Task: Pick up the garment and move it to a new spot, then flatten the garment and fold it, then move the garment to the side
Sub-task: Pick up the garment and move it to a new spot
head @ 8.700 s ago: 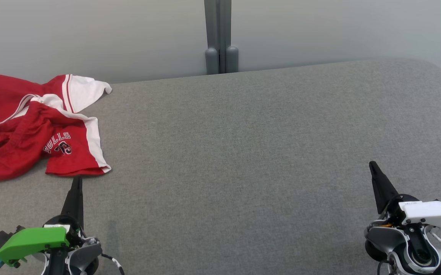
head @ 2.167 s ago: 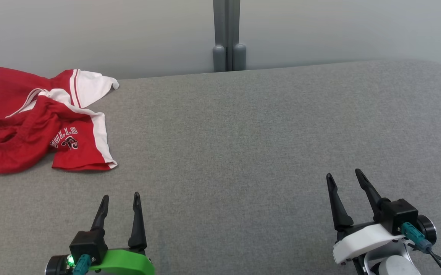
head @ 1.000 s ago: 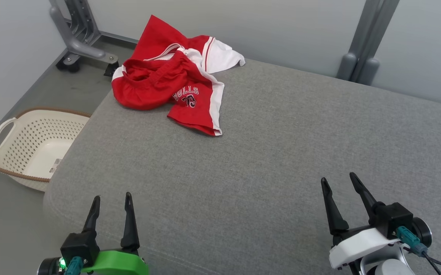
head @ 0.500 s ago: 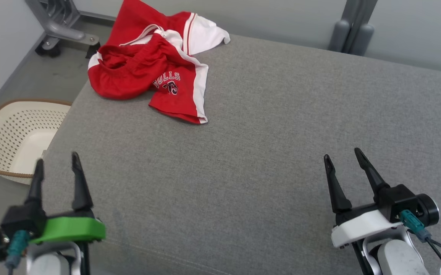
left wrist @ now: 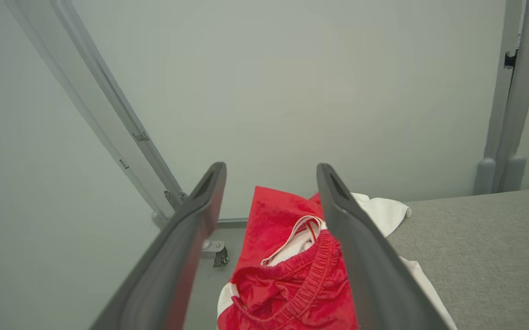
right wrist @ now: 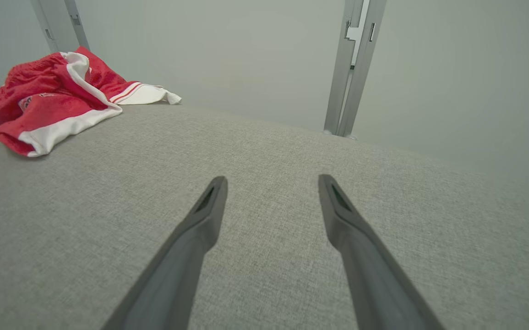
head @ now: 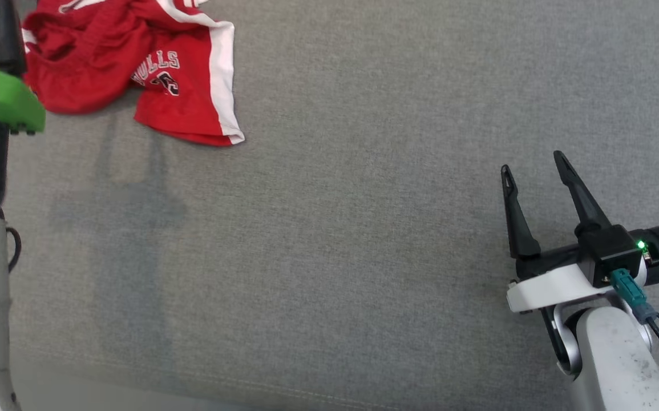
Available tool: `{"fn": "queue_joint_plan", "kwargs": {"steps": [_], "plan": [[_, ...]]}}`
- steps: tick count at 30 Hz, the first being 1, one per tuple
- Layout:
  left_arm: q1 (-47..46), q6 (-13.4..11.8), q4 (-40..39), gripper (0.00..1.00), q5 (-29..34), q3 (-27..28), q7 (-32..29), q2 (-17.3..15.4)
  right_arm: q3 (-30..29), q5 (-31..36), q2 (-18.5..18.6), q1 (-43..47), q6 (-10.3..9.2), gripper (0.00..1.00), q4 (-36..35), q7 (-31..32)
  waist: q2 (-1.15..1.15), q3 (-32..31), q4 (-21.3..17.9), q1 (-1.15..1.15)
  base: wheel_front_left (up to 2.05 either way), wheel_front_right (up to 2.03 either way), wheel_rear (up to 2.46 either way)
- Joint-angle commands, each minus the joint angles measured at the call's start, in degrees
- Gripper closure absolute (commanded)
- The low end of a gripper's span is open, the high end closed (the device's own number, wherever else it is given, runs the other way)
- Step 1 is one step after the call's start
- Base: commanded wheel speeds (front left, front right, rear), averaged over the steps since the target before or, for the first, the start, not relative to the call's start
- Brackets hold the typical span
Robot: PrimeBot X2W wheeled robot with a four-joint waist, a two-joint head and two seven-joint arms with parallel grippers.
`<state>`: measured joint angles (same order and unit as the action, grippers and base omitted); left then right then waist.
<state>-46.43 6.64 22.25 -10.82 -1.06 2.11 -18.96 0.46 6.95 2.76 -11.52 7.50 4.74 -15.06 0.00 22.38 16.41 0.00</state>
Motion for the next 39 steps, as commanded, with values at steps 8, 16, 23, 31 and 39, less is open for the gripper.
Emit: {"fn": "queue_joint_plan", "kwargs": {"steps": [8,16,23,31,39], "plan": [[-11.28,0.83,13.33,0.0,-6.08,-6.81,-10.93,-4.33,0.16,1.98,0.33,-3.3,-0.02,0.0,-2.42,-0.18,0.0,14.42,-8.09,0.0,0.0,0.0,0.0],[-14.56,0.81,20.52,0.0,-10.54,-10.34,-15.16,-7.48,-0.54,2.63,0.53,-3.05,-0.06,0.0,-2.05,0.04,0.0,16.57,-8.96,0.0,0.0,0.0,0.0],[-14.9,0.83,23.97,1.0,-11.37,-11.44,-14.02,-8.18,0.18,1.68,0.55,-3.32,-0.07,0.0,-1.23,0.25,0.0,14.19,-9.14,0.0,0.0,0.0,0.0],[-15.33,0.83,22.19,1.0,-10.95,-13.99,-8.85,-7.21,1.04,-1.91,0.25,-2.91,-0.05,0.0,-0.11,-0.06,0.0,5.65,-9.77,0.0,0.0,0.0,0.0],[-16.6,0.83,14.58,1.0,-10.1,-20.8,-9.84,-7.7,0.1,-7.26,0.2,0.67,-0.05,0.0,2.62,-0.11,0.0,-6.83,-13.42,0.0,0.0,0.0,0.0]]}}
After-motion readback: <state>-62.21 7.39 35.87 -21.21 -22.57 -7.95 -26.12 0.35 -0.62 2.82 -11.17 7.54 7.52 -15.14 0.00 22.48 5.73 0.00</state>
